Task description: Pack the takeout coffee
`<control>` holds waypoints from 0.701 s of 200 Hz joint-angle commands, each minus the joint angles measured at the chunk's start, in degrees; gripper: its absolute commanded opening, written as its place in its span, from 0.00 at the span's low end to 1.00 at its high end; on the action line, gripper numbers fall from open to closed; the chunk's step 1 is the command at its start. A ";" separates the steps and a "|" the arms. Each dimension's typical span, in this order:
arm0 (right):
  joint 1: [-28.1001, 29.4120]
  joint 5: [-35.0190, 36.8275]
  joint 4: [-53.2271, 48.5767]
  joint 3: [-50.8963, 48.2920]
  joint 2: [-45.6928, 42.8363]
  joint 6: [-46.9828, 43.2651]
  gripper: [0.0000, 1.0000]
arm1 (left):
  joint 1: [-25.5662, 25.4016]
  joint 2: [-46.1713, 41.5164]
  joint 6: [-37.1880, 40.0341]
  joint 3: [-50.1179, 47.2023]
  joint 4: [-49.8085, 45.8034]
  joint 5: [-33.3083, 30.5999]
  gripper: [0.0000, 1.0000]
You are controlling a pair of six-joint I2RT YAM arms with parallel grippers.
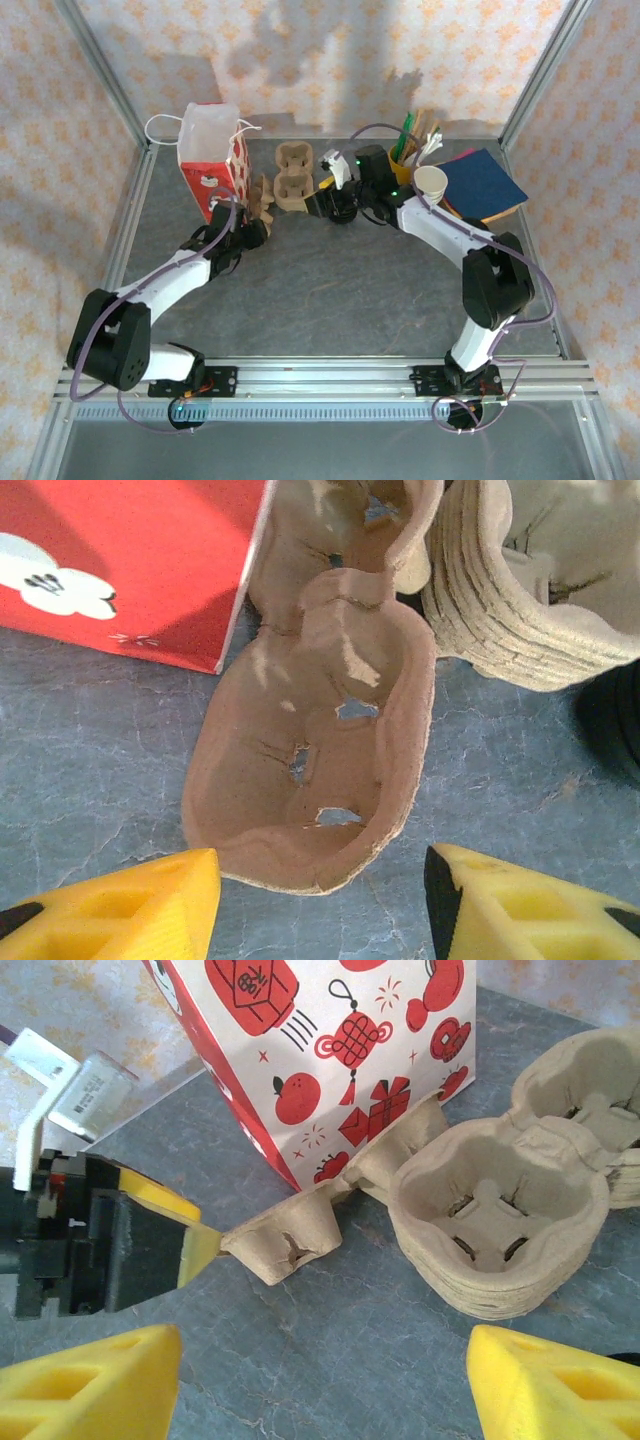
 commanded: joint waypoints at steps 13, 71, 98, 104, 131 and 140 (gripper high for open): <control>0.11 1.52 0.79 -1.14 -1.71 0.86 0.75 | 0.50 4.60 7.17 3.27 4.36 -0.16 0.53; 0.10 2.43 0.57 -1.74 -2.52 1.11 0.75 | 0.25 8.73 9.69 7.42 2.94 -1.85 0.19; 0.11 2.68 -0.10 -1.55 -2.63 1.11 0.75 | -0.56 7.19 9.76 7.71 0.22 -3.57 0.07; 0.11 2.75 -0.10 -1.54 -2.67 1.11 0.75 | -1.21 6.46 9.55 7.85 -1.12 -4.67 0.07; 0.11 3.11 -0.49 -1.26 -2.75 1.04 0.75 | -4.89 1.67 8.58 7.67 -5.76 -7.37 0.05; 0.11 3.20 -0.73 -1.10 -2.88 1.03 0.75 | -6.40 0.01 8.30 7.92 -7.94 -8.32 0.05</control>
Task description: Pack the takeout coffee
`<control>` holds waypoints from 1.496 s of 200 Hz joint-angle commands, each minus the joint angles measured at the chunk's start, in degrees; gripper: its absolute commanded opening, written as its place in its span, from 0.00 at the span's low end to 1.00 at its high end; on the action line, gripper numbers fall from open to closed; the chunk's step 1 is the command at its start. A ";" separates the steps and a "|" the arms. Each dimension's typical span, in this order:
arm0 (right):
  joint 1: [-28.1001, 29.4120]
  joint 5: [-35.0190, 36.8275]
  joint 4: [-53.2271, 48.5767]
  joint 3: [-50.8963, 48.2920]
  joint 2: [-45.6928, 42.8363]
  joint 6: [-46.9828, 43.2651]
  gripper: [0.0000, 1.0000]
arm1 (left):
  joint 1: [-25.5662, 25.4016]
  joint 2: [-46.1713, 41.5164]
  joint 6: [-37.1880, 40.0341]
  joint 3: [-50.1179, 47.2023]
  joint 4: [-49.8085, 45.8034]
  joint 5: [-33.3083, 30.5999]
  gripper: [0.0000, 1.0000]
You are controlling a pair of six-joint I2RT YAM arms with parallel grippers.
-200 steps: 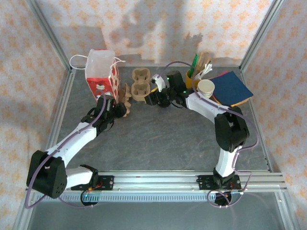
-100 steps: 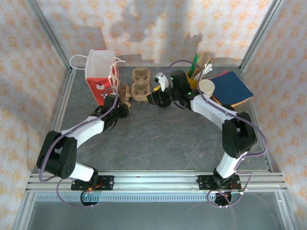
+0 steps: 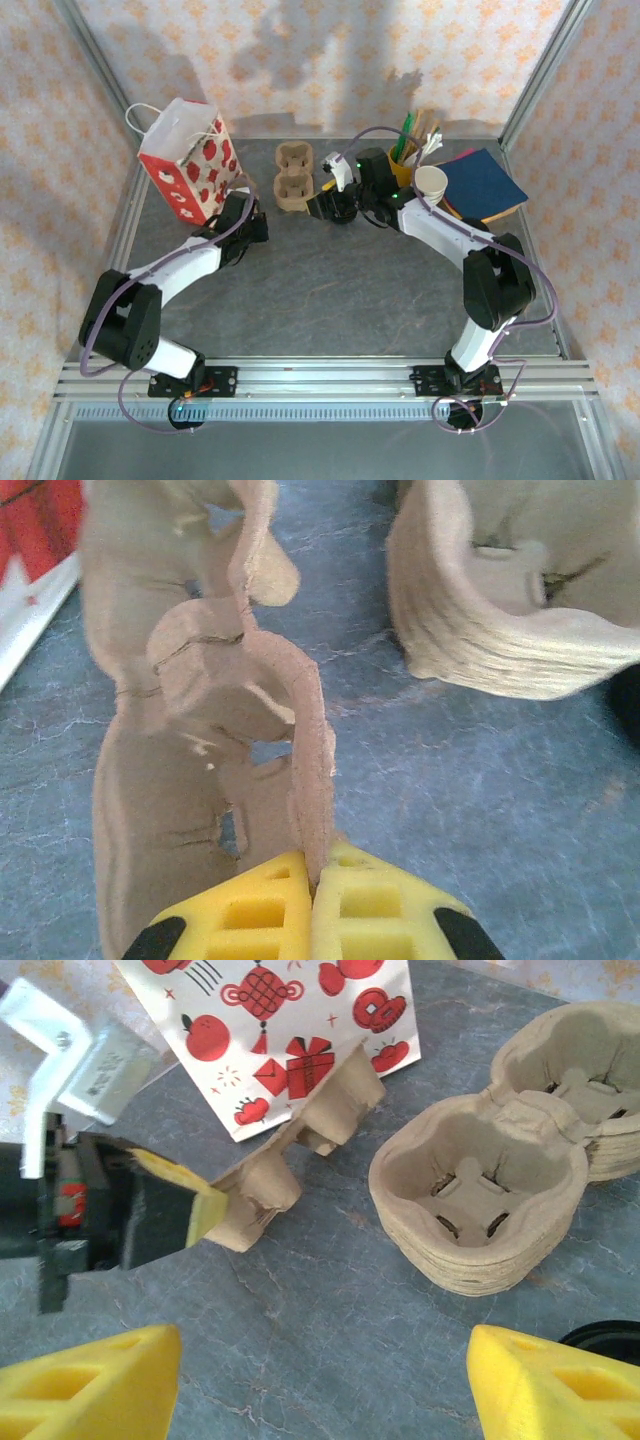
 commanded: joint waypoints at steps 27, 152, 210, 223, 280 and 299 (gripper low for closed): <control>-0.07 2.34 -0.96 0.19 -3.36 1.25 0.75 | -8.35 -10.53 -2.01 2.19 -12.10 -5.47 0.04; -6.53 4.08 -3.79 -10.15 -18.08 8.23 0.75 | -37.95 0.73 1.07 5.54 -15.71 -10.42 0.03; -6.28 7.11 -11.32 -13.61 -19.18 9.71 0.75 | -40.35 2.16 4.82 5.18 -15.22 -11.52 0.44; -5.39 7.69 -14.06 -12.48 -17.91 8.67 0.75 | -40.27 -1.09 5.77 4.50 -15.51 -13.09 0.58; 4.62 20.04 -25.94 -2.48 -8.56 3.68 0.75 | -26.04 -21.84 3.62 0.94 -16.33 -10.69 0.72; 8.69 25.00 -30.13 0.82 -4.68 3.16 0.75 | -18.31 -27.72 -0.42 0.00 -15.25 -7.41 0.72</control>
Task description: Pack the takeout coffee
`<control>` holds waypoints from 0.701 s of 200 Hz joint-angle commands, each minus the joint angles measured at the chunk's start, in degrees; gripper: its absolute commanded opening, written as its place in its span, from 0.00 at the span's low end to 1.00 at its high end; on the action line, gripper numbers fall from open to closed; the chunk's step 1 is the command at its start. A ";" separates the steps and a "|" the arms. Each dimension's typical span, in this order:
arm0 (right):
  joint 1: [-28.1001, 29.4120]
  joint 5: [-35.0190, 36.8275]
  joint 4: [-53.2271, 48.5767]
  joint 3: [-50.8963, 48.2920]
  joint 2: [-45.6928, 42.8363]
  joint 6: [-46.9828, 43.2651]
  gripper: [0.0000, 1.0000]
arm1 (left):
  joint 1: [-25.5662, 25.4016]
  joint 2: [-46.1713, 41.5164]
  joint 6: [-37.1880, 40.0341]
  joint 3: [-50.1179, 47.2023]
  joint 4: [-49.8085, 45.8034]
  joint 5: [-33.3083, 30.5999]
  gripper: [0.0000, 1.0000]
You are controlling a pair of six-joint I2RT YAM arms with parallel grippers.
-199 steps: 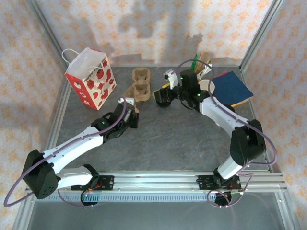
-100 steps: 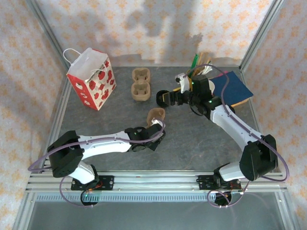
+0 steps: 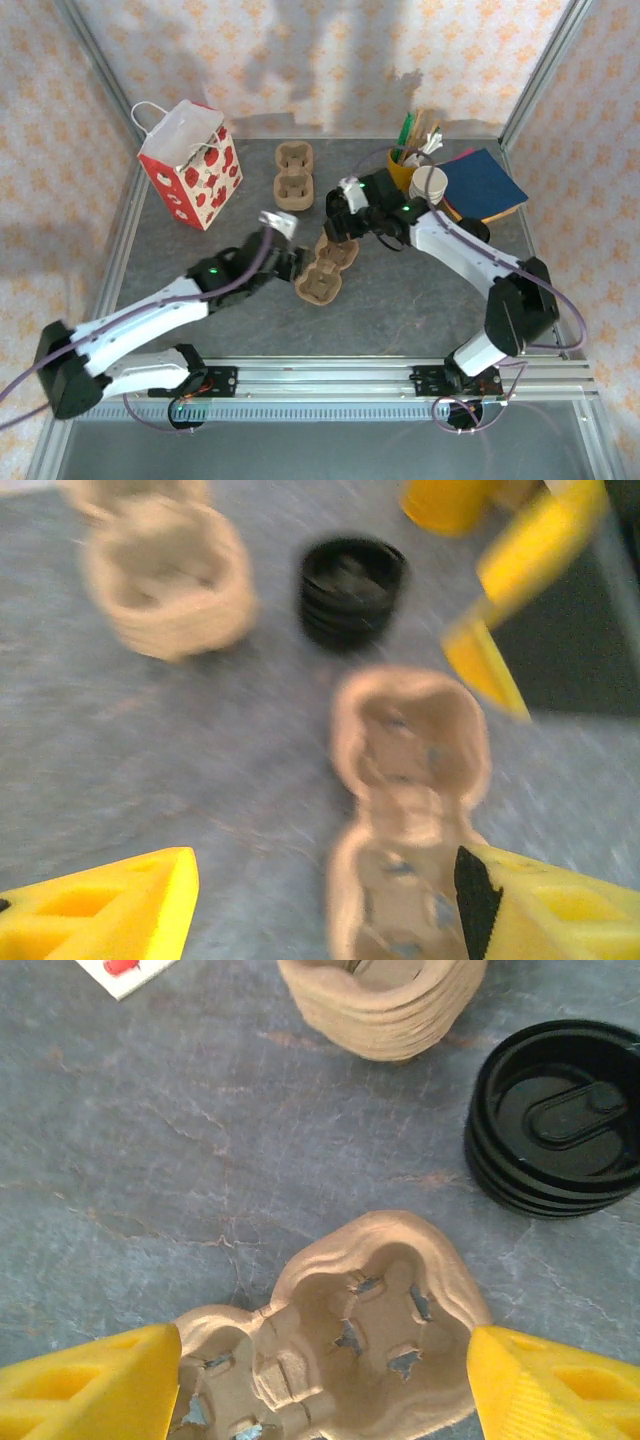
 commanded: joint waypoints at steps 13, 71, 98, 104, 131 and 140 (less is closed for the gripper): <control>6.54 11.12 -11.44 5.87 6.02 -3.10 0.77 | 10.50 -8.02 -6.01 -1.81 0.29 4.16 0.73; 13.16 20.88 -17.03 7.98 12.08 -3.86 0.83 | 16.11 -9.65 -4.93 0.18 -1.16 7.27 0.74; 14.54 20.76 -16.28 6.84 13.70 -4.21 0.83 | 16.64 -9.88 -4.64 0.15 -1.18 7.75 0.74; 14.78 21.04 -15.92 6.50 14.09 -4.35 0.83 | 16.74 -9.91 -4.61 0.10 -1.09 7.80 0.74; 15.17 20.75 -14.30 5.77 15.01 -5.21 0.82 | 16.89 -10.25 -4.63 0.09 -1.24 7.89 0.74; 15.23 20.85 -13.74 5.57 15.25 -5.69 0.81 | 17.00 -10.51 -4.60 0.14 -1.35 8.00 0.74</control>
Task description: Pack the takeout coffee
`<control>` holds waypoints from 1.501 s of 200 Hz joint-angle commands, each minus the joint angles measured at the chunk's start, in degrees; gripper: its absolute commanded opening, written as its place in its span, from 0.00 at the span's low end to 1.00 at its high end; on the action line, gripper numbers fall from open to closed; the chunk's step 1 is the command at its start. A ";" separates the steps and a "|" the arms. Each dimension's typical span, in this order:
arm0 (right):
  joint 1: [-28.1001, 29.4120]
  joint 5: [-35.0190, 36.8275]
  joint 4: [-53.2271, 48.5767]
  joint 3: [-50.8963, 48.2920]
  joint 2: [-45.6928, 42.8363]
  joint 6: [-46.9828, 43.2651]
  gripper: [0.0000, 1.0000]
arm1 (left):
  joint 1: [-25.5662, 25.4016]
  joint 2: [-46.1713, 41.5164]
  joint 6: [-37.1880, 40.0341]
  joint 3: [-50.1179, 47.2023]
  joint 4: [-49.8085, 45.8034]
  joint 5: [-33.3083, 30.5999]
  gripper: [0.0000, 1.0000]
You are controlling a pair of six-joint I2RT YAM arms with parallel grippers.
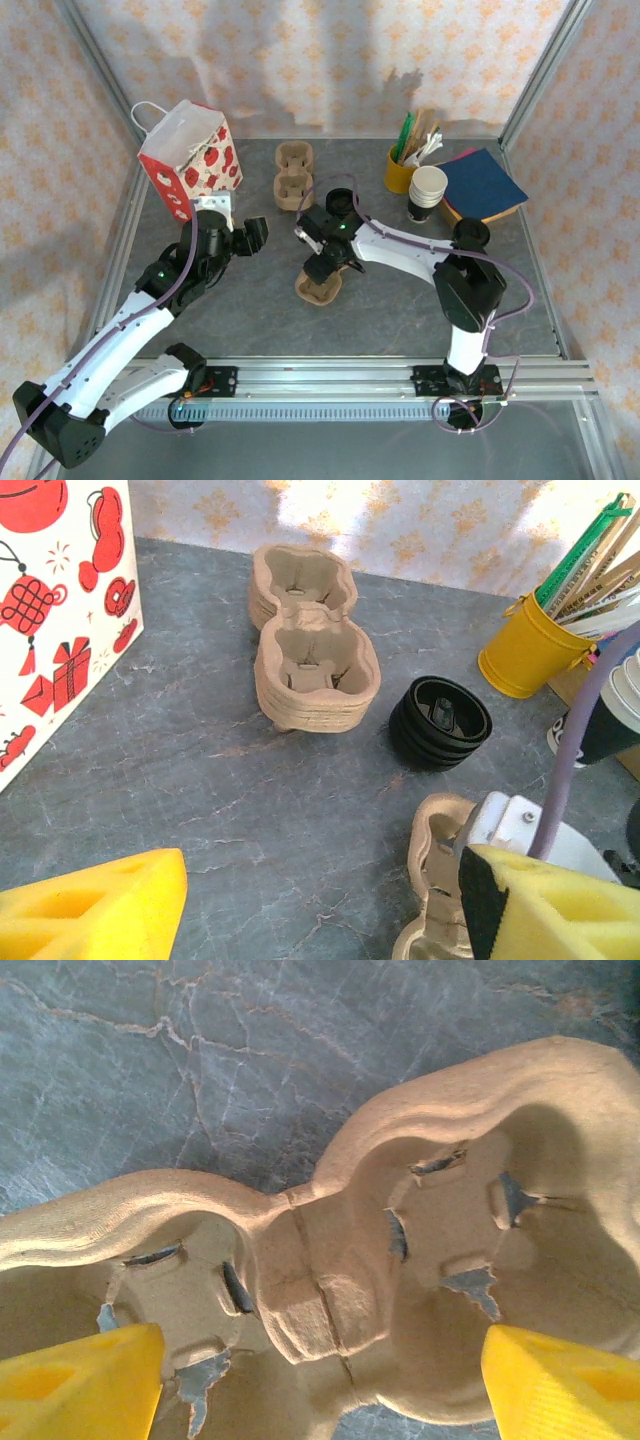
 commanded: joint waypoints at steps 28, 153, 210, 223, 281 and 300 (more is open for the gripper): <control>0.33 2.80 1.31 -0.94 2.73 -3.02 0.78 | 0.66 -1.59 0.22 1.24 -0.85 1.06 0.74; -0.01 1.68 3.27 -0.75 6.43 -3.19 0.49 | 0.71 -2.40 -0.19 1.29 -0.52 0.79 0.76; -0.02 1.49 2.43 -0.45 3.95 -3.10 0.45 | 1.82 1.28 -1.27 9.39 -6.44 -5.96 0.78; -0.08 1.16 2.05 -0.37 2.40 -3.01 0.45 | 4.45 3.90 -1.05 14.81 -10.44 -8.08 0.79; 0.23 -1.77 -0.75 1.03 -5.92 -2.58 0.43 | 23.05 19.36 6.23 43.48 -21.03 -3.91 0.83; 0.27 -2.29 -1.45 1.23 -7.92 -2.82 0.43 | 27.94 26.26 9.41 52.12 -24.03 -0.81 0.84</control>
